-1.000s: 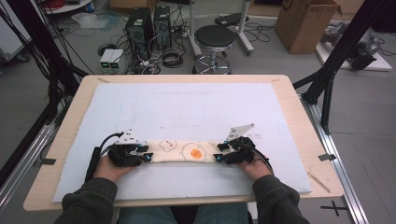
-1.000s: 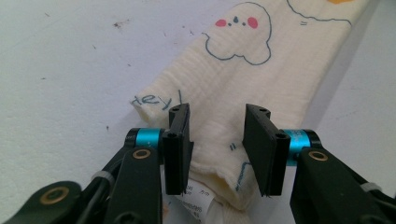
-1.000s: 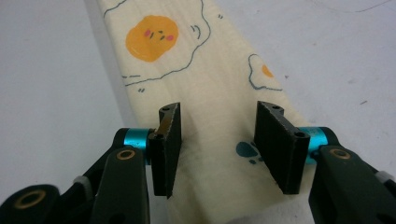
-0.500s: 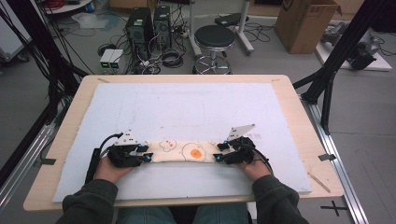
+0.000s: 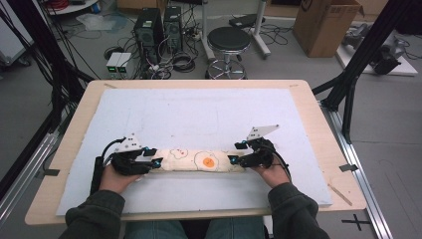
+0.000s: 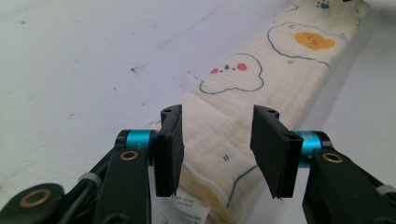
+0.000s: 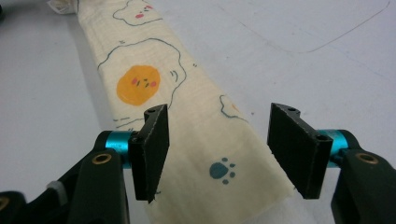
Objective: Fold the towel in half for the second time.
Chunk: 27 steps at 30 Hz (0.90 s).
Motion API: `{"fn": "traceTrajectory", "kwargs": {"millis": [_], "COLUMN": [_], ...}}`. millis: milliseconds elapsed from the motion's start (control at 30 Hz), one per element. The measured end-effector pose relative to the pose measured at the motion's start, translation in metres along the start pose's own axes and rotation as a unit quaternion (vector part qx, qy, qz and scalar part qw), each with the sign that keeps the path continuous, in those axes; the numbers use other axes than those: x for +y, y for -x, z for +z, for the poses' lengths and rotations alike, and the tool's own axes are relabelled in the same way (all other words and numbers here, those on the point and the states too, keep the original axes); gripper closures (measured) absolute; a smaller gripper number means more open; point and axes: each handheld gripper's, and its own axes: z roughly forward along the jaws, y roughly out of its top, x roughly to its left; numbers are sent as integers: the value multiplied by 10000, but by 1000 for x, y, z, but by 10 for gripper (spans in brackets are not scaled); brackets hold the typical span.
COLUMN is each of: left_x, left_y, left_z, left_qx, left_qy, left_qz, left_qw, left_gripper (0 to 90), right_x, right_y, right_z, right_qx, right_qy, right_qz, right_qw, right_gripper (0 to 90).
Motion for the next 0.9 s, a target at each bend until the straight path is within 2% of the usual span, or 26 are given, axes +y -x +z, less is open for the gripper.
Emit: {"fn": "traceTrajectory", "kwargs": {"millis": [233,300,400,667,900], "left_x": [2,2,4,6,4], "left_y": [-4,-5,-9,-14,-20], "left_z": [-2,-3,-4,-7,-17], "left_qx": [60,94,165,236,346], "left_qy": [68,99,92,129,194], "left_qz": [-62,-100,-181,-233,-316], "left_qw": [9999,9999,9997,9994,9987], "left_gripper": [516,504,475,443,404], "right_x": [1,1,3,6,3], "right_y": [4,5,9,17,24], "right_z": [2,2,0,-6,-16], "right_qx": [-63,-96,-174,-326,-504], "right_qy": [-25,-3,32,152,195], "right_qz": [6,77,135,280,376], "right_qw": [10000,9999,9998,9990,9978], "right_gripper": [372,361,340,301,265]}}
